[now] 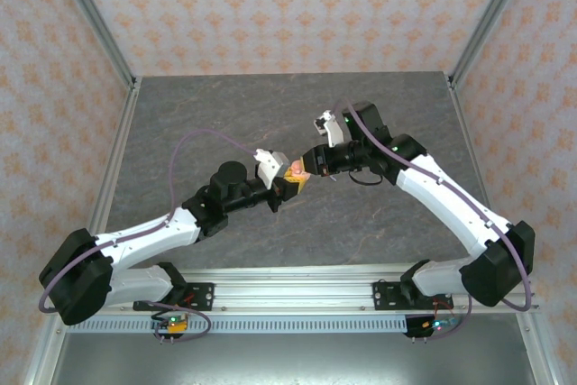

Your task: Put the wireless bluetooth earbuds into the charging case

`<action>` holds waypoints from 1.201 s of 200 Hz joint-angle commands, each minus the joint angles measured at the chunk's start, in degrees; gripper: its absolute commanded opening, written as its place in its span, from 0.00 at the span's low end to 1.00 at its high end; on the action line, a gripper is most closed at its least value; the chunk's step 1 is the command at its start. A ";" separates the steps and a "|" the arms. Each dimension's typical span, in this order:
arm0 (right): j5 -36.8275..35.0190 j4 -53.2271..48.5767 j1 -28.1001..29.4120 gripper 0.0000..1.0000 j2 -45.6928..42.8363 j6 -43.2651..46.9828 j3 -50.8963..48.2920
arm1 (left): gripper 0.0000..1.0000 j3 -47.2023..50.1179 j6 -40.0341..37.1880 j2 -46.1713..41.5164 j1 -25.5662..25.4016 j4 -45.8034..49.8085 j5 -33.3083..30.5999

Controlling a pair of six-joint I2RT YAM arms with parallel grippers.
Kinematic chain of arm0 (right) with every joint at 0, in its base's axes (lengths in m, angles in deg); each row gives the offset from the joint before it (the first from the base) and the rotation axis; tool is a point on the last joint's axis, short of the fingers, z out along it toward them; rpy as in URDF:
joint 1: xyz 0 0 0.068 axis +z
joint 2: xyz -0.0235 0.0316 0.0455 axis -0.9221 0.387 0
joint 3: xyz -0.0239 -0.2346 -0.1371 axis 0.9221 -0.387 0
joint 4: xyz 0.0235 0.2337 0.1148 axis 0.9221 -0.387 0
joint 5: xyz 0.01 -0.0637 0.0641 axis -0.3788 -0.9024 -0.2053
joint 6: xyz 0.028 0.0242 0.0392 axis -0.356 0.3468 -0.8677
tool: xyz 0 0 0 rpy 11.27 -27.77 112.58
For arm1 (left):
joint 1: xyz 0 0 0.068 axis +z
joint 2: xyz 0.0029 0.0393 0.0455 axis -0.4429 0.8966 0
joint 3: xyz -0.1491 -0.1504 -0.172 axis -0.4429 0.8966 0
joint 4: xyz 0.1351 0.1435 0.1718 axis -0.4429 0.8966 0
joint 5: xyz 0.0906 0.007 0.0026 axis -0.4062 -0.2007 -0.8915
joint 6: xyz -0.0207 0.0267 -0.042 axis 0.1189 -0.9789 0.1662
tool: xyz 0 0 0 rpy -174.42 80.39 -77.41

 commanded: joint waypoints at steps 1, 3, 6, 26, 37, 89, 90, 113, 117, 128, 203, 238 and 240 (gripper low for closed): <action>3.90 -0.61 1.46 0.19 0.63 1.26 1.81 | 0.04 -2.63 0.93 0.65 -0.47 -2.72 1.25; 4.09 -0.55 1.45 0.19 0.54 1.26 1.84 | 0.04 -2.61 1.01 0.67 -0.49 -2.70 1.29; 4.35 -0.51 1.42 0.19 0.54 1.26 1.85 | 0.04 -2.70 1.08 0.75 -0.50 -2.75 1.23; 4.62 -0.63 1.68 0.19 0.19 1.52 2.13 | 0.04 -2.67 1.24 1.01 -0.50 -2.70 0.60; 4.60 -0.85 1.75 0.19 0.02 1.77 2.26 | 0.04 -2.54 1.24 1.02 -0.50 -2.85 0.09; 0.31 -0.30 1.78 0.30 -3.09 1.09 2.04 | 0.04 -0.97 -1.17 0.51 -0.50 -4.41 0.08; 0.12 -0.31 1.77 0.30 -3.16 1.09 2.05 | 0.04 -0.92 -1.33 0.46 -0.50 -4.39 0.08; -3.66 -0.82 1.80 0.33 -4.66 0.61 2.31 | 0.04 -0.76 -3.36 0.32 -0.46 -3.70 -0.23; -4.53 -0.98 1.78 0.33 -4.86 0.48 2.25 | 0.04 -0.79 -3.67 0.33 -0.50 -3.48 -0.45; -6.40 -1.62 1.79 0.34 -5.36 0.38 2.14 | 0.03 -1.03 -4.26 0.28 -0.50 -2.71 -0.96; -12.63 -5.12 1.82 0.24 -6.64 -0.48 0.72 | 0.04 -2.32 -4.20 0.59 -0.51 -1.91 -2.12; -14.22 -5.91 1.78 0.15 -5.39 -0.76 0.83 | 0.03 -2.71 -3.47 0.38 -0.49 -1.90 -1.68; -14.11 -5.92 1.77 0.15 -5.31 -0.76 0.89 | 0.04 -2.72 -3.43 0.41 -0.50 -1.95 -1.68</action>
